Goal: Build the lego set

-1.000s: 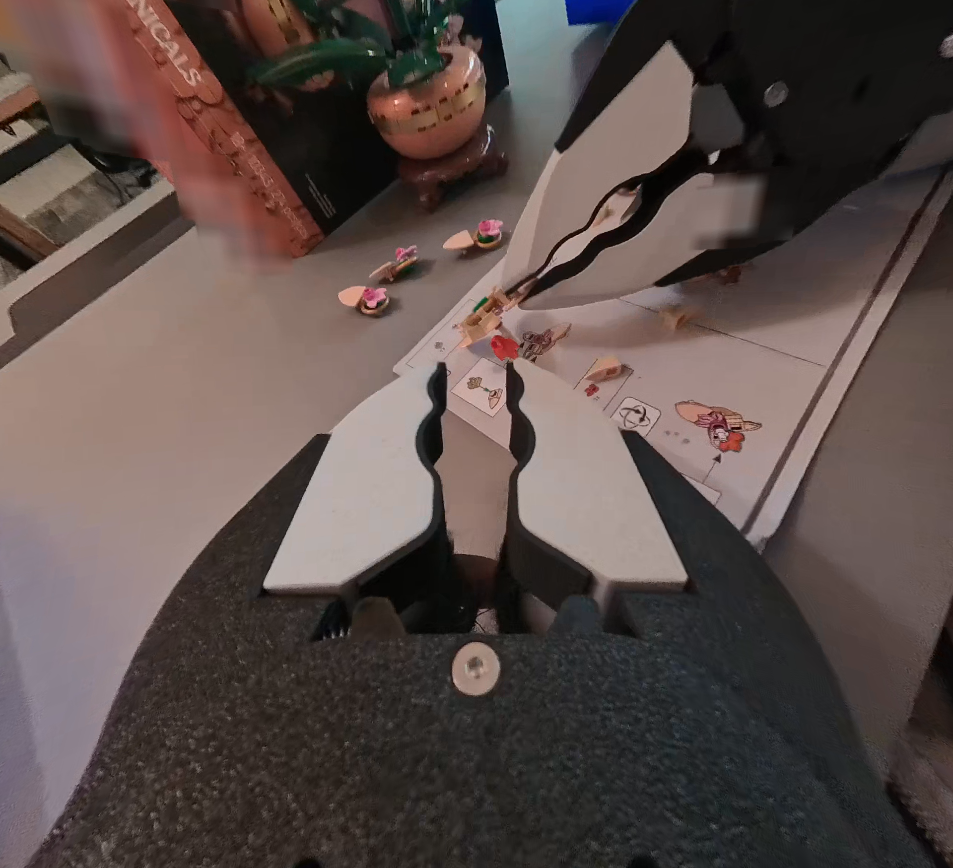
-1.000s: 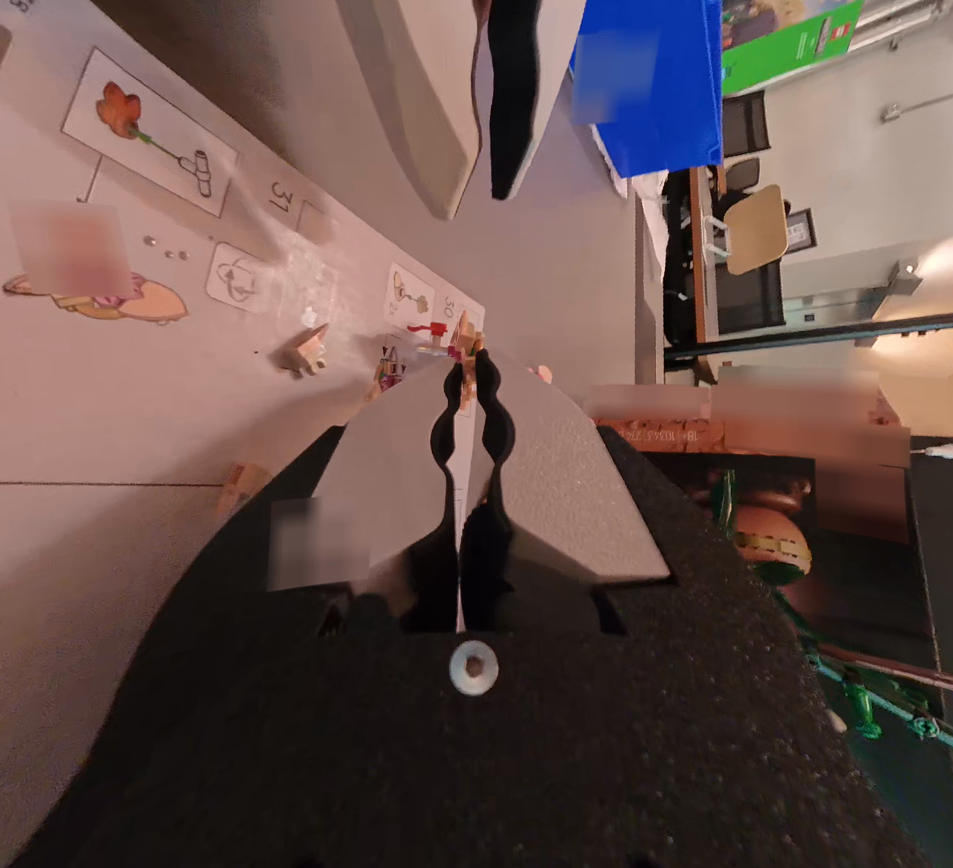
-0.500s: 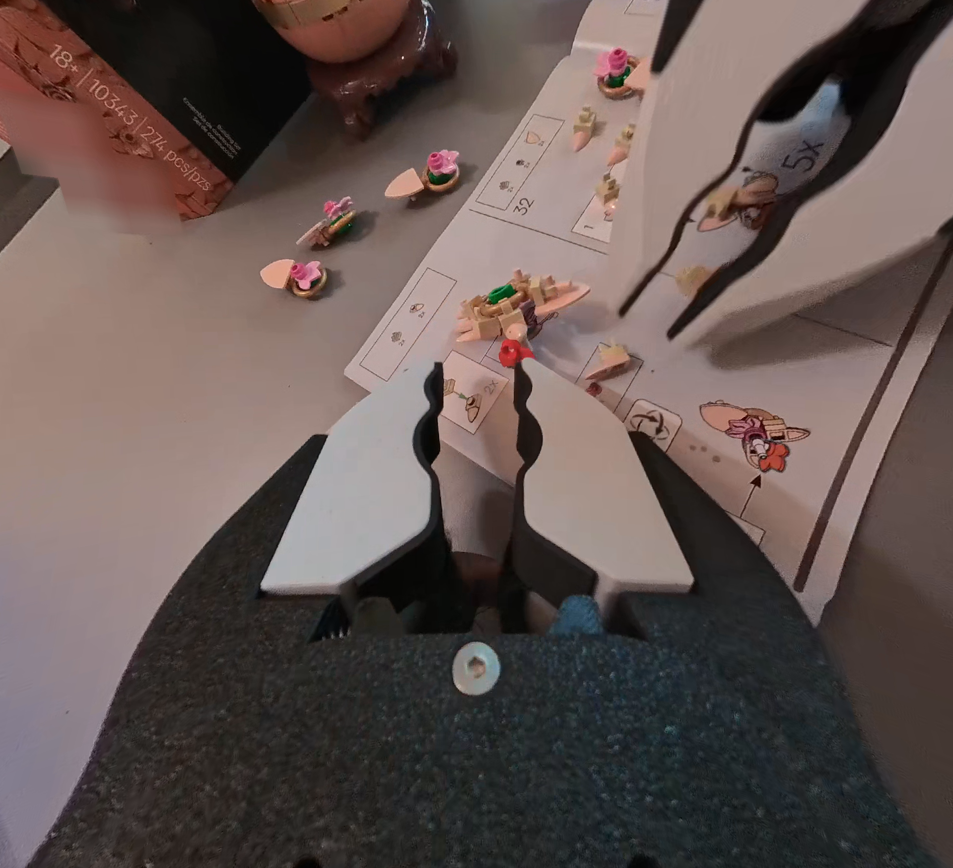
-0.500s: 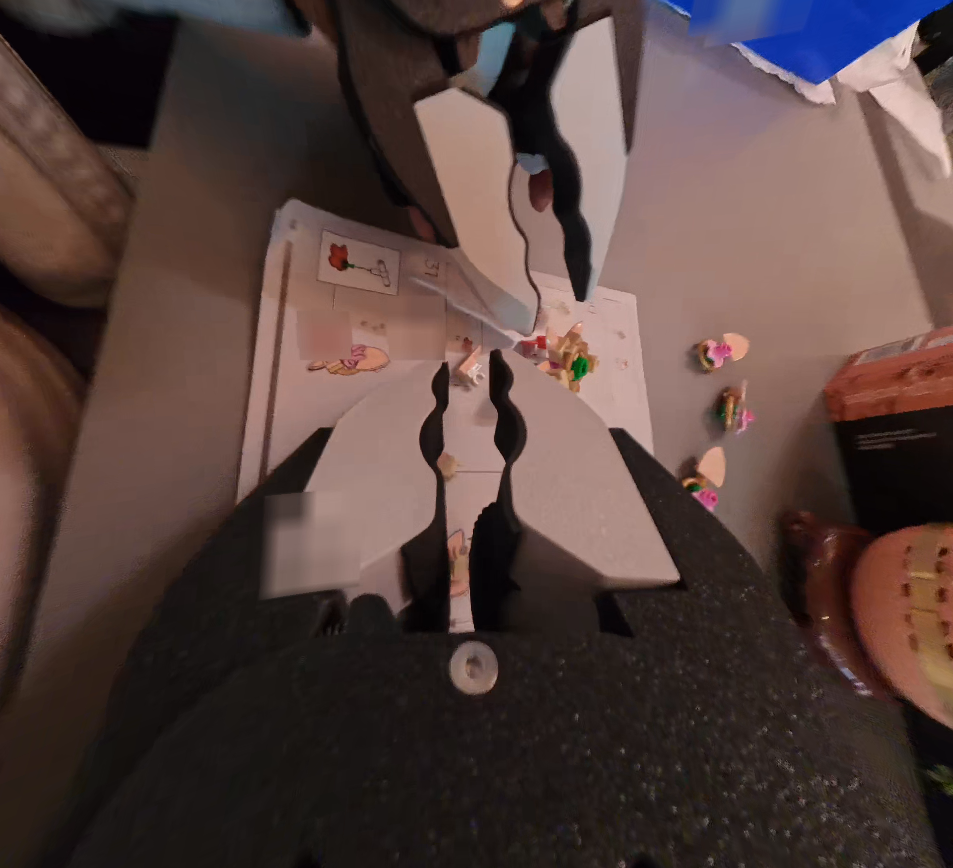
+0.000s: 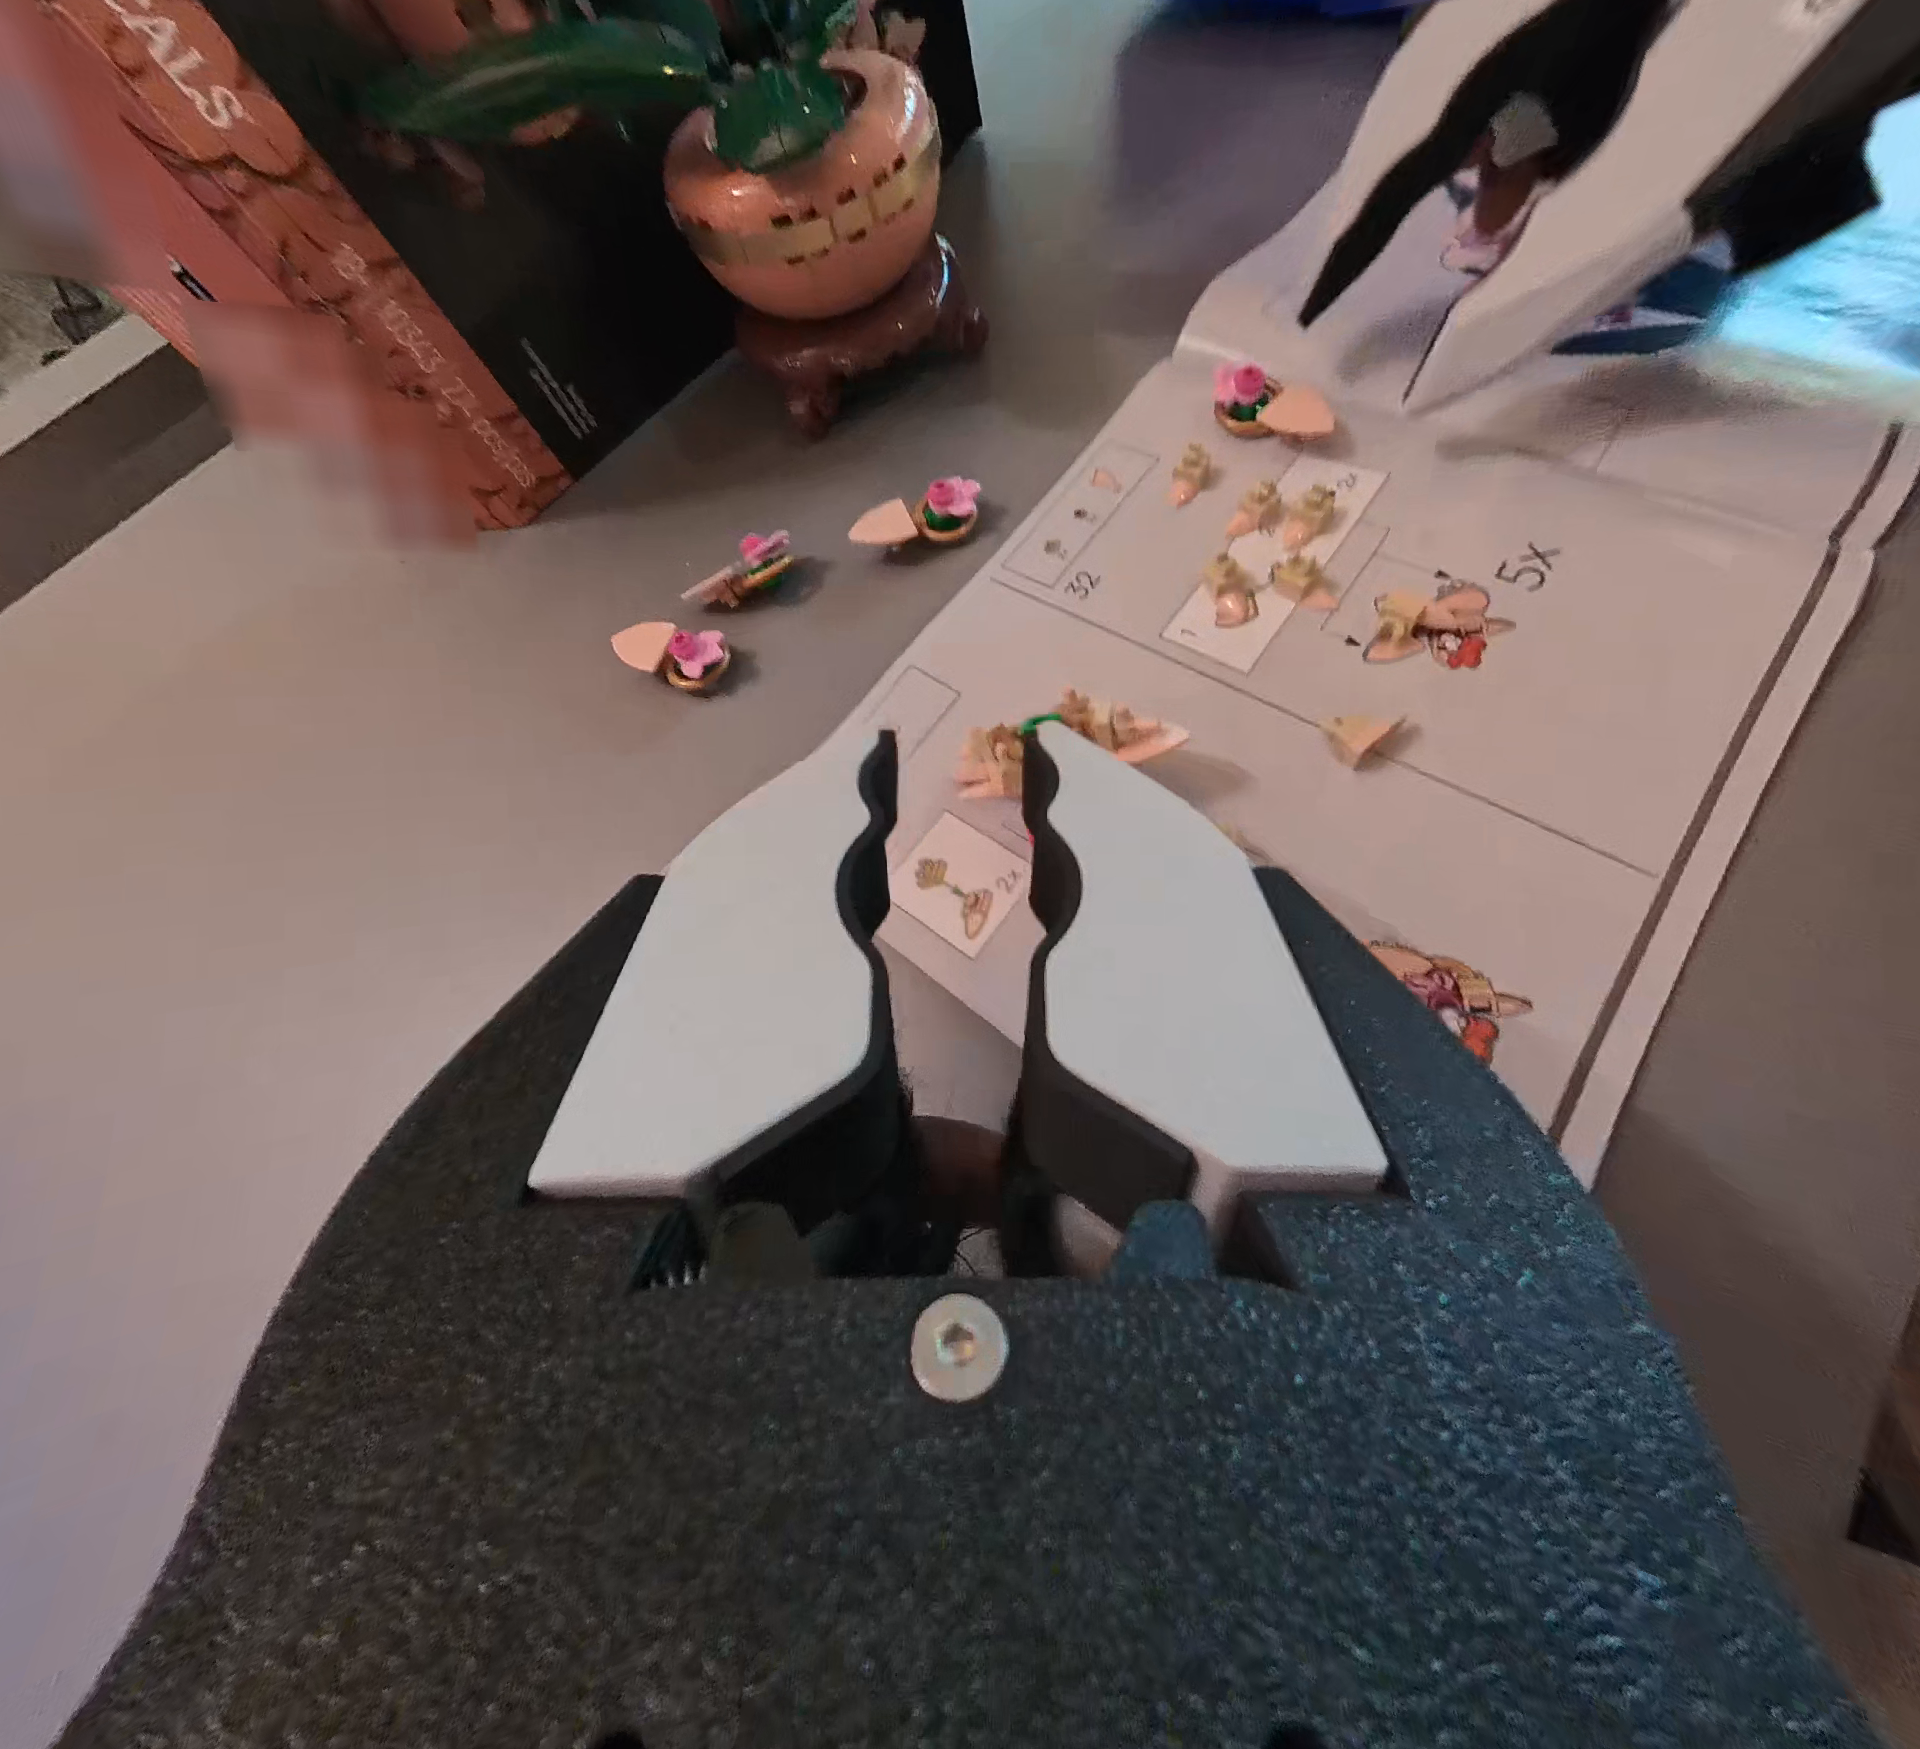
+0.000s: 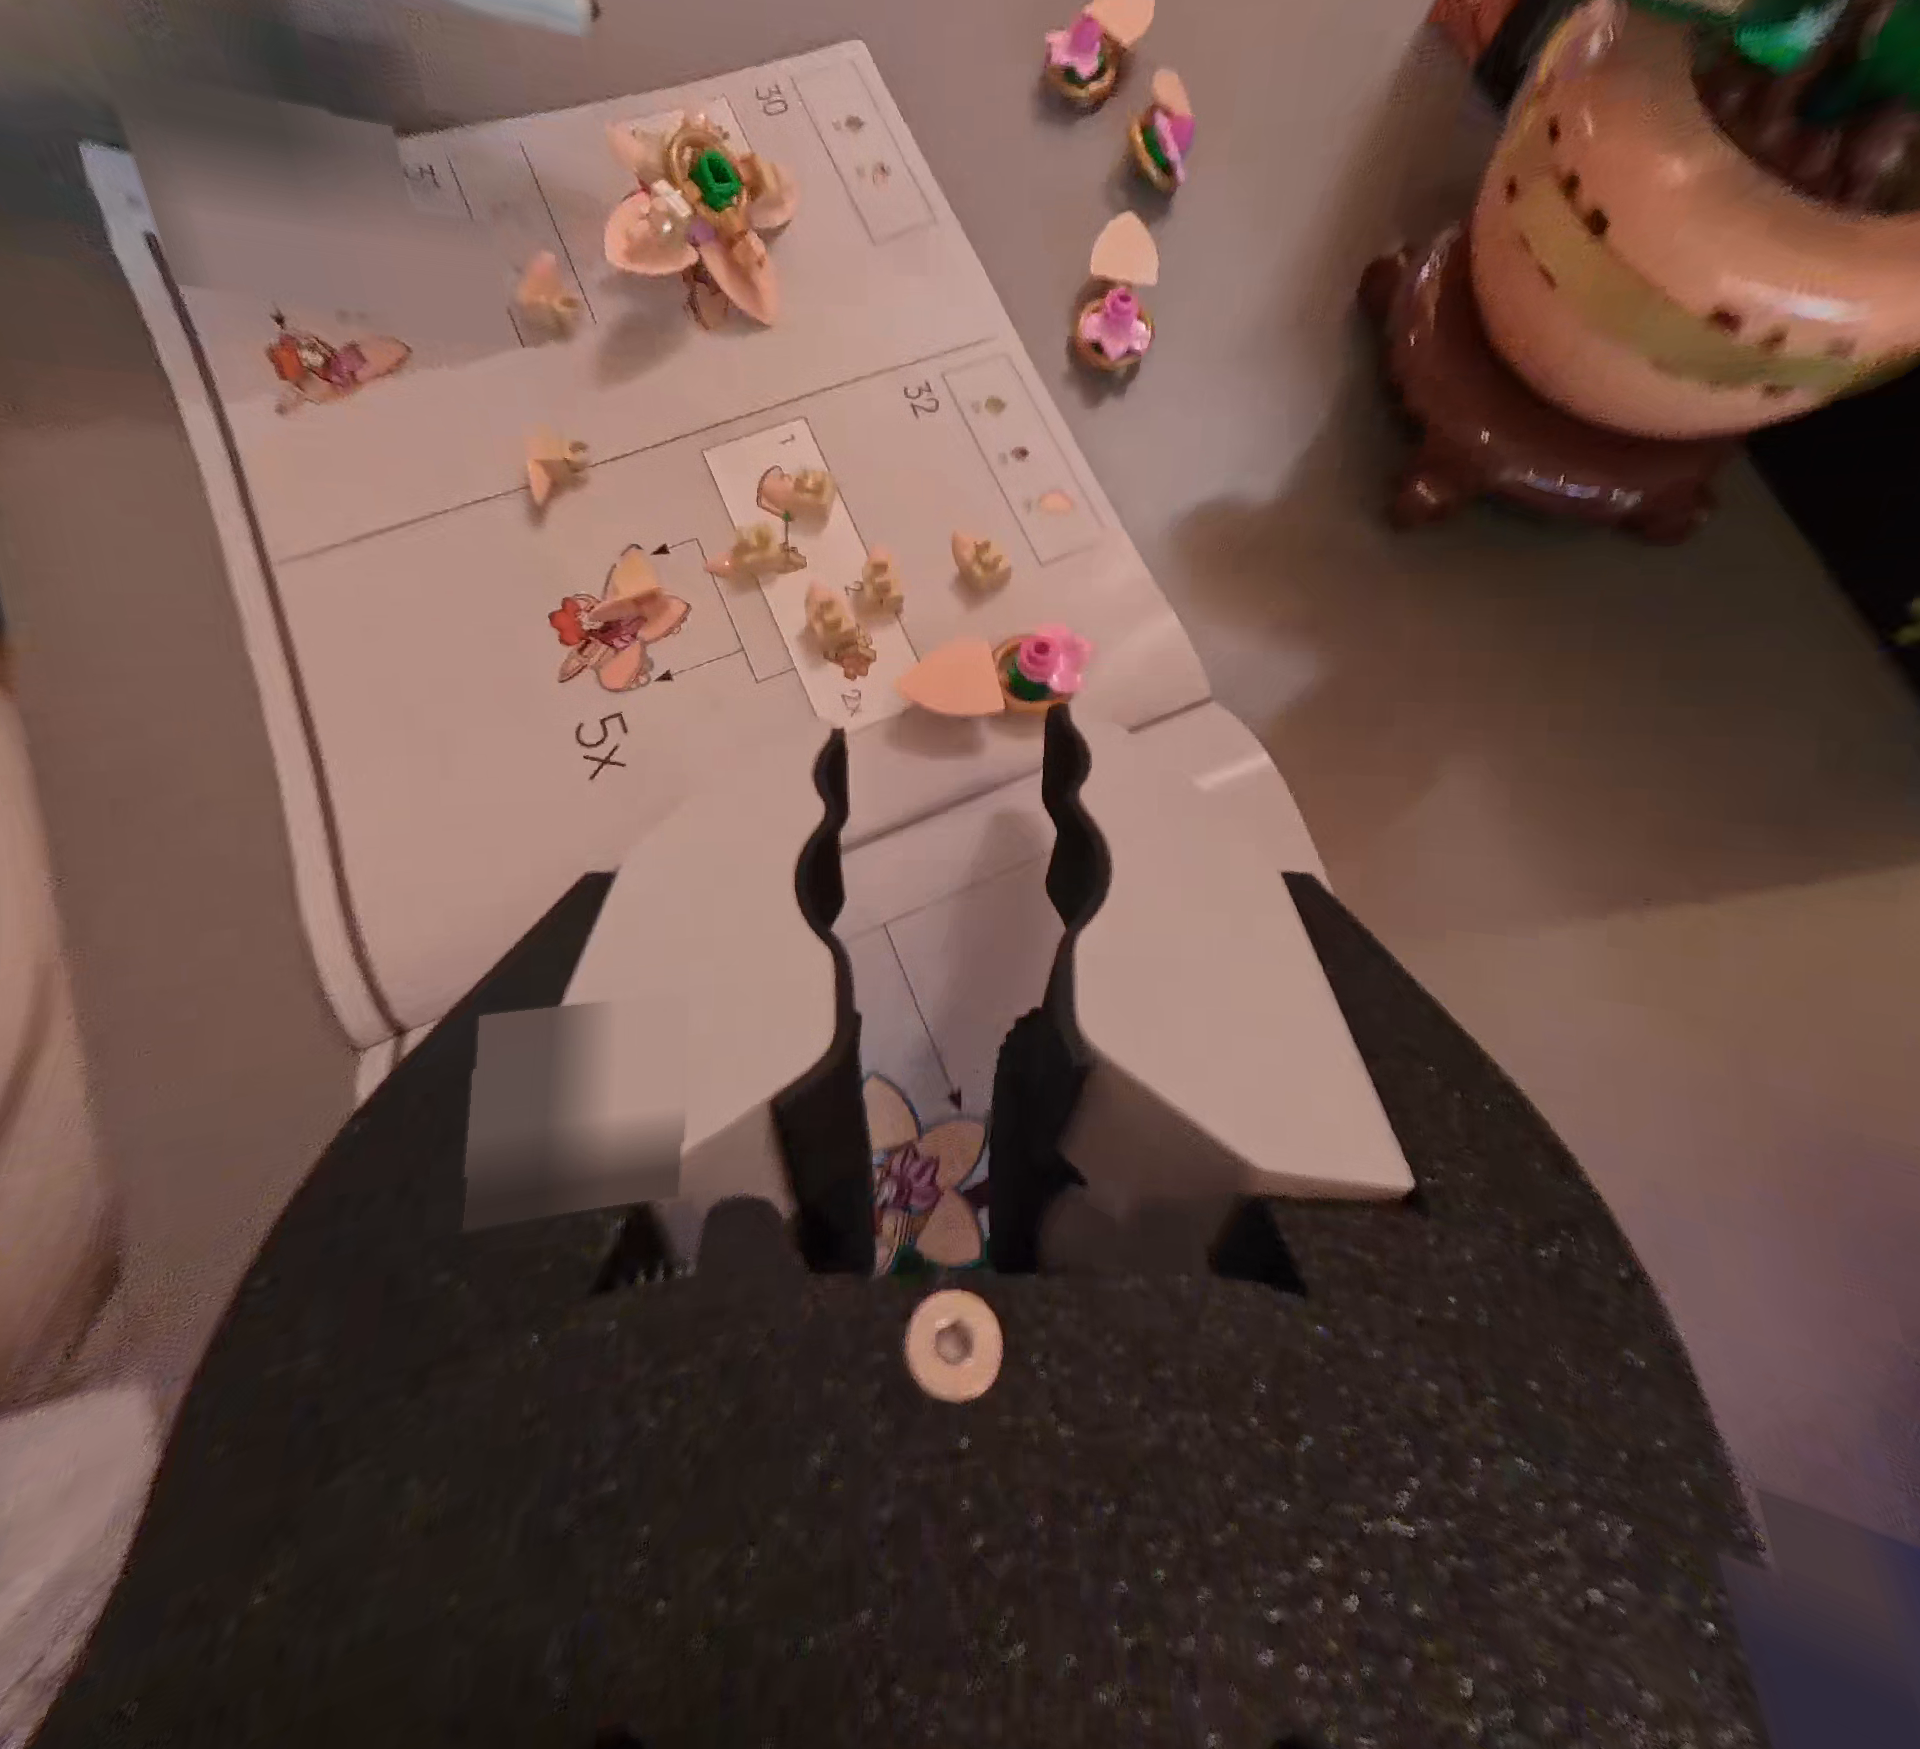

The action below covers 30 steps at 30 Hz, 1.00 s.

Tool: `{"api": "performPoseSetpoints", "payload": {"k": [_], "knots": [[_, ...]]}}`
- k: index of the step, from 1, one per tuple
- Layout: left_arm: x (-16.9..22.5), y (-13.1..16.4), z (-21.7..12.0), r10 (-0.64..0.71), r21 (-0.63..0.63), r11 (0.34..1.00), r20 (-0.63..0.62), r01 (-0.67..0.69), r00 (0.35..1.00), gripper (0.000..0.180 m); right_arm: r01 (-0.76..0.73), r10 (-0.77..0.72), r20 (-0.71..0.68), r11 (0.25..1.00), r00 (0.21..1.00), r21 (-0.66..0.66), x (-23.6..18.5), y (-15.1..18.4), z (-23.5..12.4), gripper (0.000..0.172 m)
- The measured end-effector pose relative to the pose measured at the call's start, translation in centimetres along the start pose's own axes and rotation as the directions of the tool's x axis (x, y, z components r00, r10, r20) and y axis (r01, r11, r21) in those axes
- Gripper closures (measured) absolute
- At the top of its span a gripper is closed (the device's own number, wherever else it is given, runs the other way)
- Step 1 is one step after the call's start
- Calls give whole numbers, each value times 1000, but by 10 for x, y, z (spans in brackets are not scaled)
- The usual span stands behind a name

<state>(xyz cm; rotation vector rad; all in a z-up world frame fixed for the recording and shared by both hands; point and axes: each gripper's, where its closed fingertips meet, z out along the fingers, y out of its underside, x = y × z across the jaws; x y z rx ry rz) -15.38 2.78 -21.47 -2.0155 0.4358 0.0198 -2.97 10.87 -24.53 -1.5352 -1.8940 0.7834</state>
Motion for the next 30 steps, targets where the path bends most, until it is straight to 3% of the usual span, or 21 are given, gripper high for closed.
{"api": "performPoseSetpoints", "payload": {"k": [3, 7, 12, 14, 17, 22, 25, 27, 30], "knots": [[-2, -5, 3, 11, 5, 1000, 17, -11, 1000, 157, 205, -205, -105, 979, 973, -7, 0, -5, 7, 144], [-2, -6, 6, 8, 10, 1000, 20, -8, 1000, 157, 464, -473, -163, 881, 866, -89, -3, -2, 12, 147], [-1, -2, 10, 5, -10, 1000, 1, -5, 1000, 157, 557, -570, -216, 821, 793, -123, 4, -3, 15, 154], [-1, 1, 10, 4, -22, 1000, -9, -4, 1000, 157, 574, -587, -221, 809, 779, -124, 5, -4, 17, 167], [-1, 6, 10, -12, -58, 998, -18, 11, 1000, 156, 581, -585, -248, 808, 772, -98, 8, -10, 17, 169], [7, 14, 9, -35, -144, 989, -62, 26, 997, 150, 391, -368, -201, 917, 908, 85, 15, -31, 11, 171], [14, 17, 9, -14, -164, 987, -97, -2, 995, 144, 166, -163, -30, 963, 986, 211, 13, -45, 8, 171], [15, 23, 12, 5, -186, 982, -117, -27, 993, 143, -20, -24, 143, 955, 989, 297, 6, -59, 3, 172], [17, 29, 18, 57, -213, 973, -164, -92, 985, 146, -263, 124, 415, 919, 901, 295, -7, -77, 3, 172]]}}
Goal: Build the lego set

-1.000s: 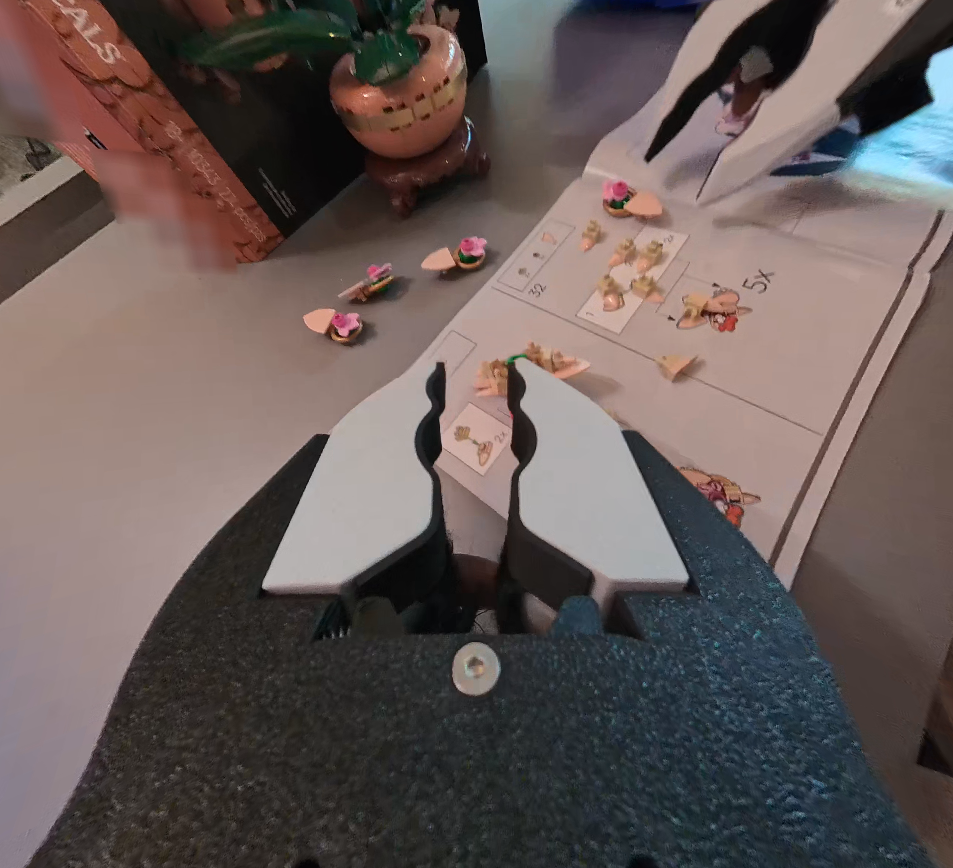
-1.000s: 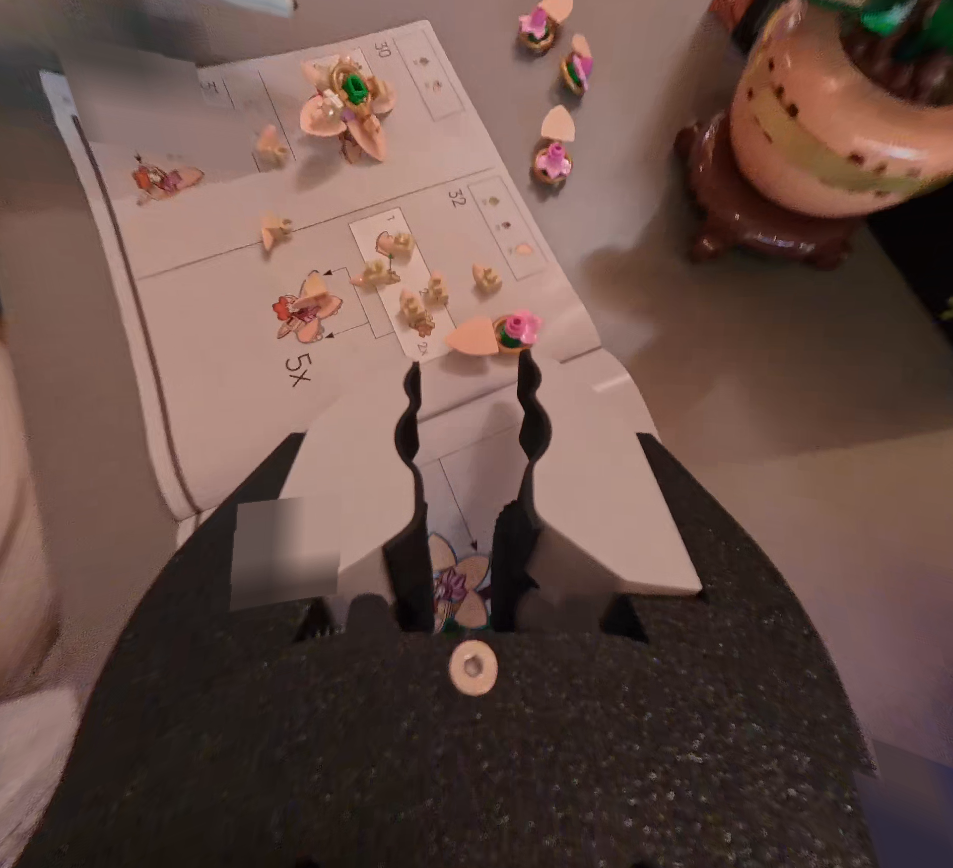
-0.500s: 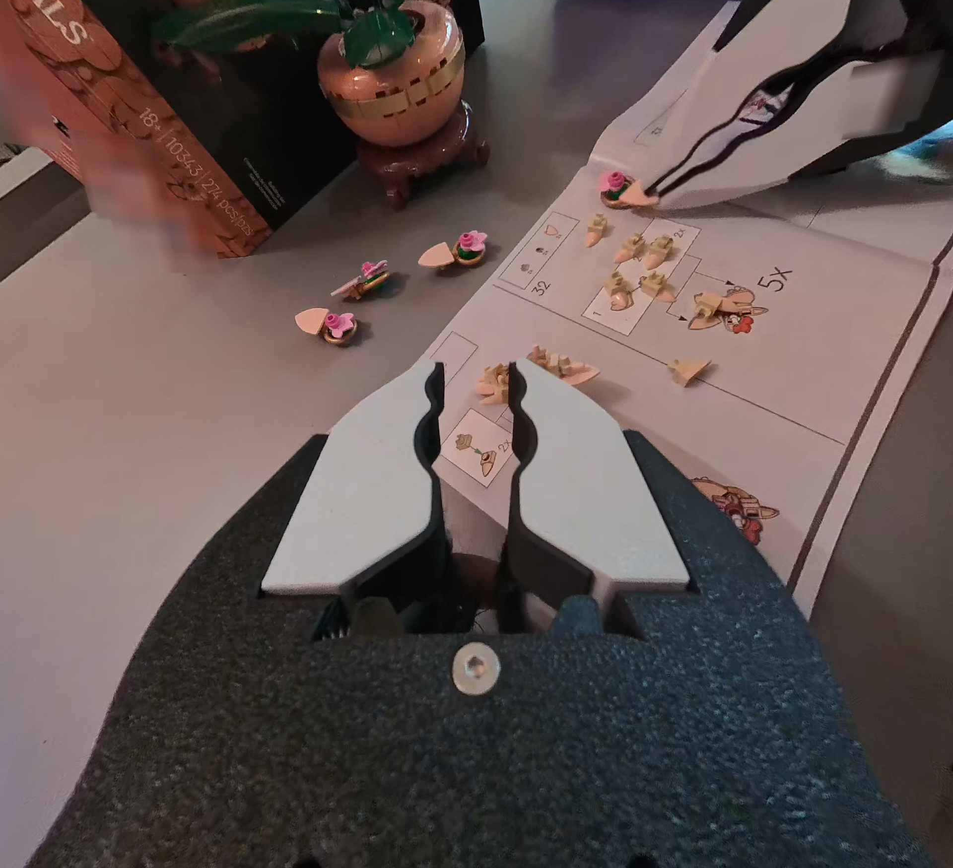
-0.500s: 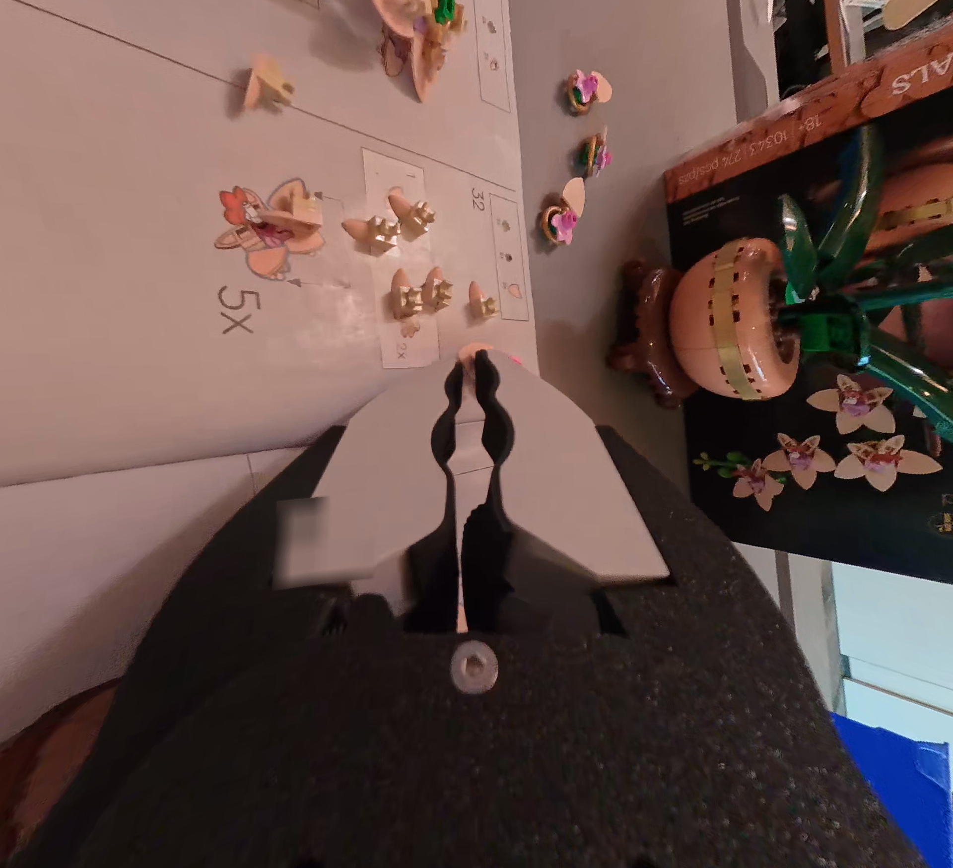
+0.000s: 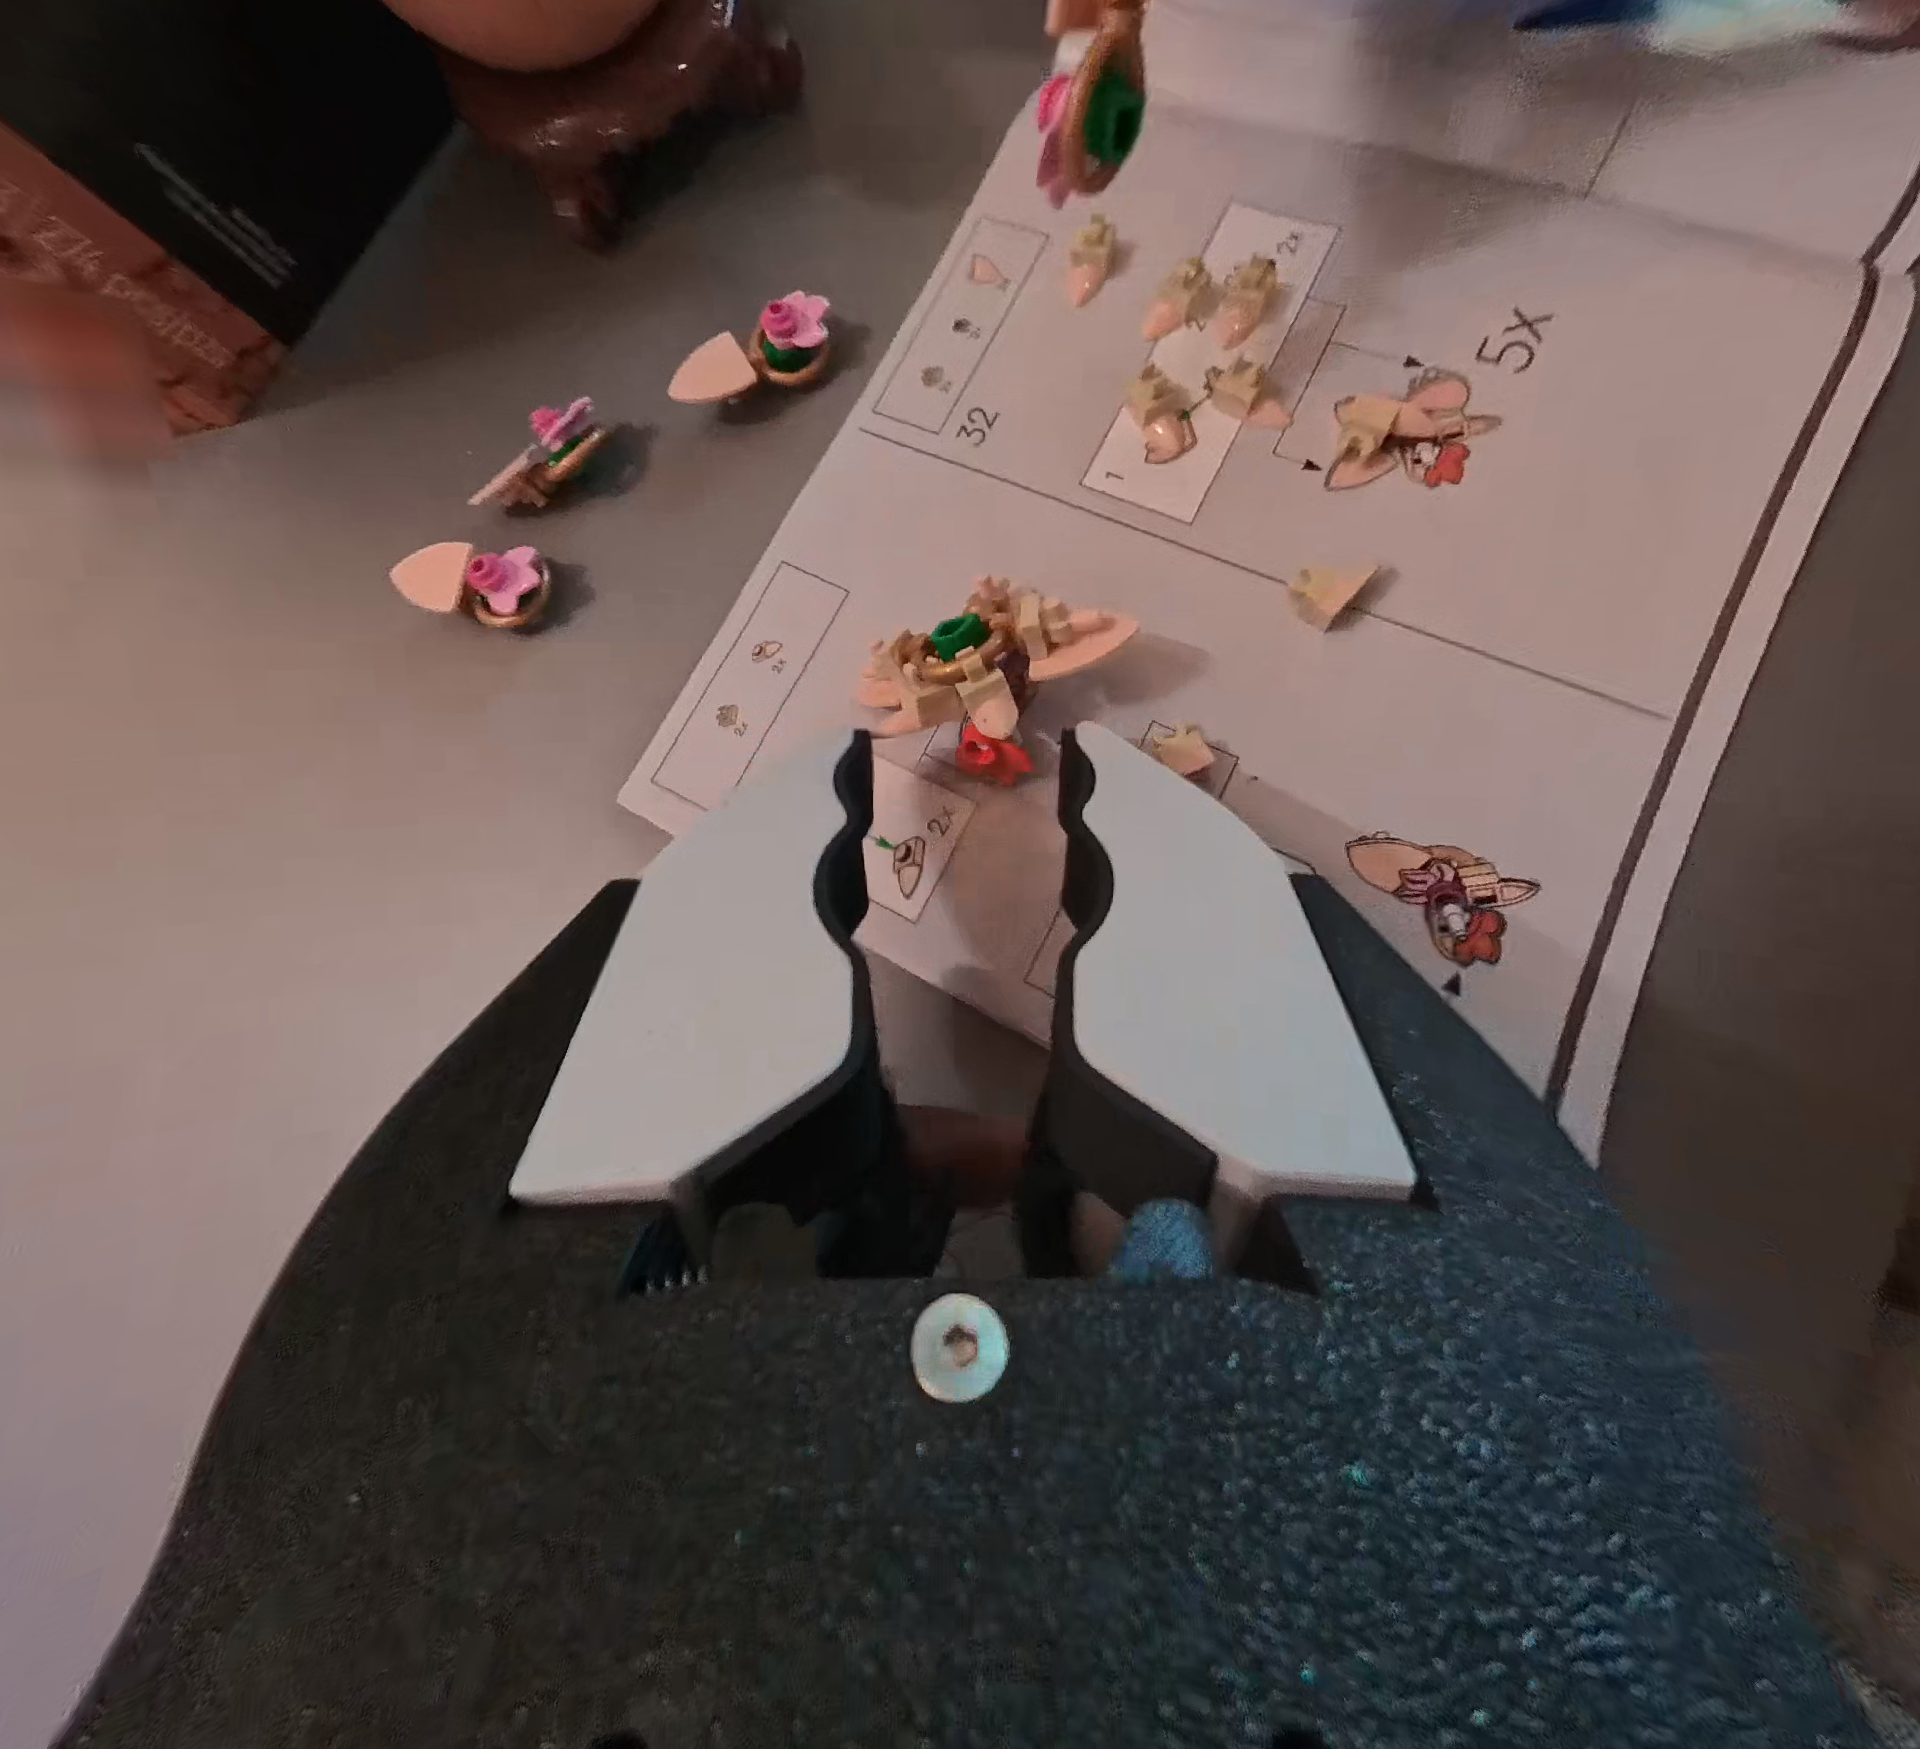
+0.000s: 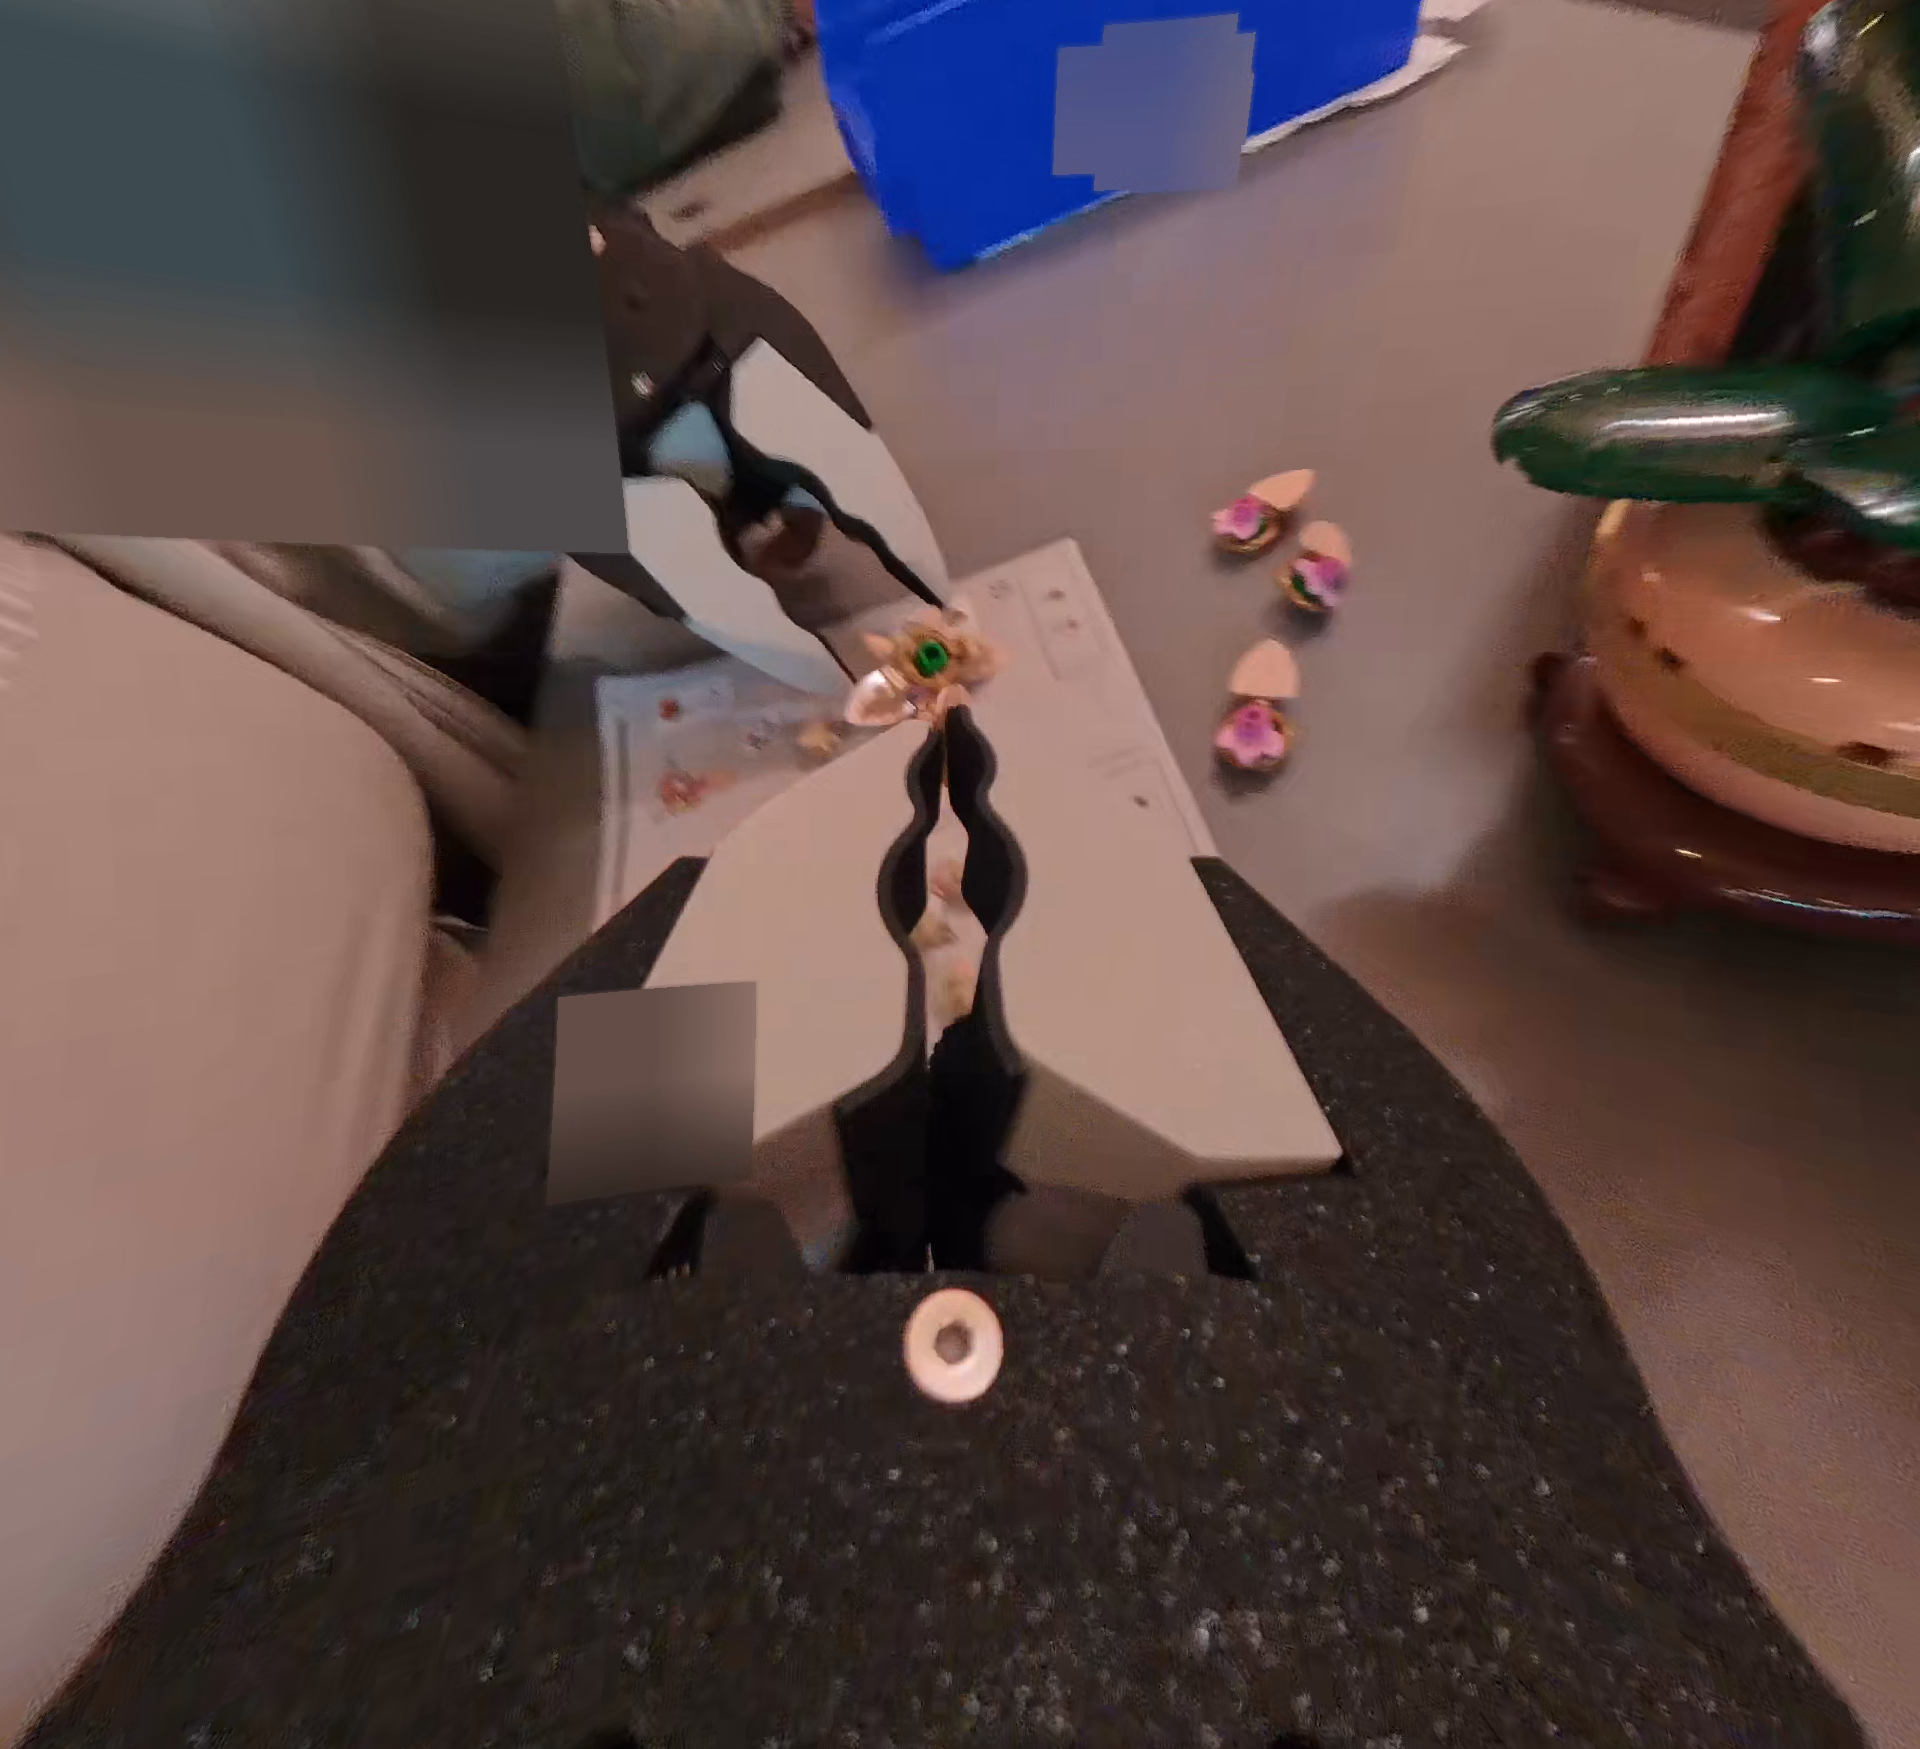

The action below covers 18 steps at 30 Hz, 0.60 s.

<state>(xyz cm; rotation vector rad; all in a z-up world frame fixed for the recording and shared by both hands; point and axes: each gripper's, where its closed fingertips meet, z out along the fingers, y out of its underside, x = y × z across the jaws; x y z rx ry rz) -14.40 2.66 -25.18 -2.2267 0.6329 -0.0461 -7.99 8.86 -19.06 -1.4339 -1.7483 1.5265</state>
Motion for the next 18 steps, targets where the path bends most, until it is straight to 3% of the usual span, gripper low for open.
{"api": "performPoseSetpoints", "payload": {"k": [4, 10, 18], "knots": [[-3, 2, 6, 89, -18, 996, -47, -90, 995, 151, -142, 143, 132, 990, 981, -22, -5, 3, 22, 172], [-8, -3, 12, 274, 61, 961, -117, -268, 955, 151, -331, 358, 178, 930, 917, -163, 1, 23, 41, 172], [-15, -7, 17, 307, 132, 947, -119, -291, 944, 147, -390, 414, 77, 894, 907, -221, 20, 36, 46, 171]]}}
